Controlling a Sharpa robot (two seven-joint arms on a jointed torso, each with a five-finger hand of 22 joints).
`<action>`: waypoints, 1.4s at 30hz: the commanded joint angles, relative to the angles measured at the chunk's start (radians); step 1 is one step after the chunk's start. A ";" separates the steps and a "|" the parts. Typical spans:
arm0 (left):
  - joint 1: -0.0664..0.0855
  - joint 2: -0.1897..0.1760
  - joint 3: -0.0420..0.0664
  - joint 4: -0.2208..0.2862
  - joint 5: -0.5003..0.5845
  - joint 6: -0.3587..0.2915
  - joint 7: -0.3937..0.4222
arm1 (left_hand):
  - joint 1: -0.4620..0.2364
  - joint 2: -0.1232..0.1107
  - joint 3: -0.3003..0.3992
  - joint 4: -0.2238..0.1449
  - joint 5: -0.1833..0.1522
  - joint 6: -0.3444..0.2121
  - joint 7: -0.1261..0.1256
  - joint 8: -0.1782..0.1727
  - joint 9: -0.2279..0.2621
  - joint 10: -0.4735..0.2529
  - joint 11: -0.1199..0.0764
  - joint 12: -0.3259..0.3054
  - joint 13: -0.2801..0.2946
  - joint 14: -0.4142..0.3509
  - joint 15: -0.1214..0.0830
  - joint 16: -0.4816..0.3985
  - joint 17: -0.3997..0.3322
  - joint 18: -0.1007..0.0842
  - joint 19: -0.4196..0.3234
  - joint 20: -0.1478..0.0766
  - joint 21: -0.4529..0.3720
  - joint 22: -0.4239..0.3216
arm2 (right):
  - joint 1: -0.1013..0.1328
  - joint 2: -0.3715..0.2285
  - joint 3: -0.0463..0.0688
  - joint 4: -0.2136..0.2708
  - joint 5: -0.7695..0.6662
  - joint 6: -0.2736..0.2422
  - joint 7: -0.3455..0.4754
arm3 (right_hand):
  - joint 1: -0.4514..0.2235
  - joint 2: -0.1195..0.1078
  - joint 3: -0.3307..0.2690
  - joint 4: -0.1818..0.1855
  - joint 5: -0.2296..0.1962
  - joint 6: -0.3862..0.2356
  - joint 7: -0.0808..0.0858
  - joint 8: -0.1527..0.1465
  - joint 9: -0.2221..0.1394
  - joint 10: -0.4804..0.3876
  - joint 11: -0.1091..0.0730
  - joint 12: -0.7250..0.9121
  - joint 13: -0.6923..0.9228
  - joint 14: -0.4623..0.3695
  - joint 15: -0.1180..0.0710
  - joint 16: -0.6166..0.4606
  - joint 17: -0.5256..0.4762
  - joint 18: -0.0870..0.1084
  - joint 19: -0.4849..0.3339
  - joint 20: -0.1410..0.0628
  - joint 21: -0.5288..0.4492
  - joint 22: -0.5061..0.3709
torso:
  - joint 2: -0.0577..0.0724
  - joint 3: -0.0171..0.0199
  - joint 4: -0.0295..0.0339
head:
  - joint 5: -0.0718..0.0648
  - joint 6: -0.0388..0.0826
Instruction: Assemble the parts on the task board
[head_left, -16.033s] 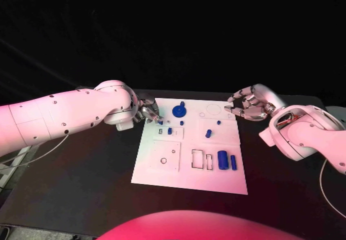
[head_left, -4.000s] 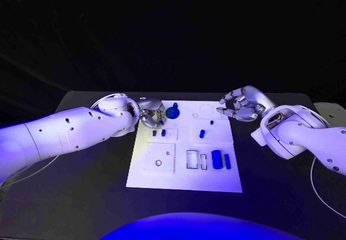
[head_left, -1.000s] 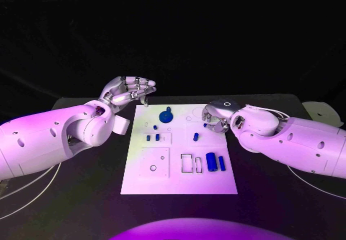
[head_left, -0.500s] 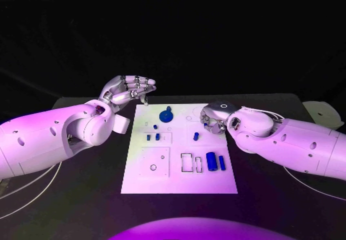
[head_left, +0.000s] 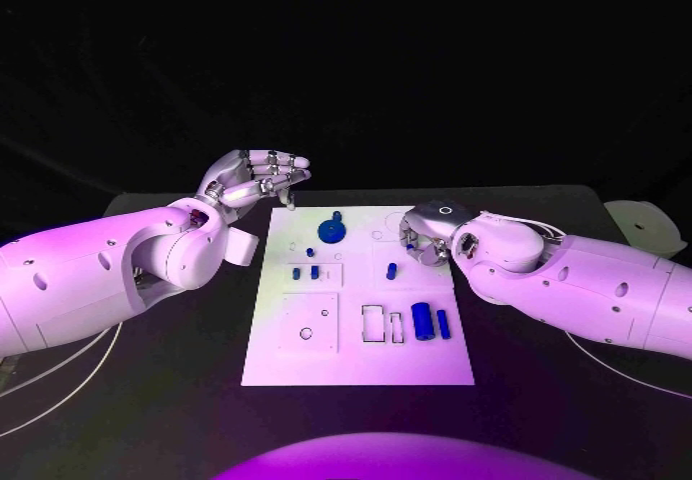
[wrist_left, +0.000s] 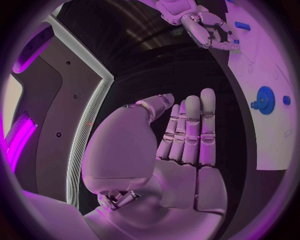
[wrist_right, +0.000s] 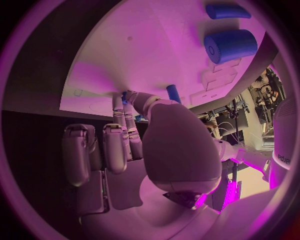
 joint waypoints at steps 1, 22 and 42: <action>0.001 0.001 0.001 0.000 0.007 0.006 -0.005 | 0.005 0.008 -0.005 -0.005 0.004 -0.006 0.006 -0.005 -0.002 -0.010 -0.001 0.006 -0.002 -0.003 0.005 -0.003 -0.002 0.007 0.002 0.006 -0.004 -0.002 | -0.012 -0.003 -0.007 -0.002 -0.029 0.045 -0.018 | 0.011 0.023 0.006 -0.016 0.002 0.010 0.000 0.006 0.006 0.034 -0.022 0.001 0.005 0.063 -0.007 0.002 0.068 -0.010 0.071 -0.007 0.008 0.217 | 0.000 0.0002 0.0002 | -0.001 -0.001; 0.001 0.004 0.001 -0.005 0.005 0.005 -0.019 | 0.011 0.008 -0.011 -0.016 0.005 -0.024 0.014 -0.016 -0.008 -0.034 0.008 0.008 -0.006 -0.012 0.011 -0.005 -0.010 0.006 0.000 0.010 -0.007 -0.004 | -0.018 -0.038 -0.003 0.039 -0.034 -0.137 0.002 | 0.006 0.031 0.023 -0.038 0.006 0.013 0.002 0.009 0.013 0.045 -0.022 -0.009 0.008 0.059 -0.008 -0.006 0.055 -0.010 0.071 -0.009 0.010 0.218 | 0.000 -0.0001 0.0004 | 0.001 0.002; 0.001 0.004 0.001 -0.009 0.005 0.008 -0.027 | 0.009 0.008 -0.015 -0.019 0.005 -0.031 0.017 -0.020 -0.010 -0.045 0.011 0.010 -0.007 -0.016 0.013 -0.005 -0.013 0.006 -0.002 0.012 -0.008 -0.004 | -0.009 -0.128 0.017 0.245 -0.001 -0.189 -0.002 | 0.004 0.030 0.023 -0.040 0.005 0.014 0.001 0.009 0.014 0.046 -0.022 -0.010 0.008 0.060 -0.008 -0.005 0.058 -0.011 0.072 -0.009 0.012 0.219 | -0.001 0.0002 -0.0040 | 0.023 0.002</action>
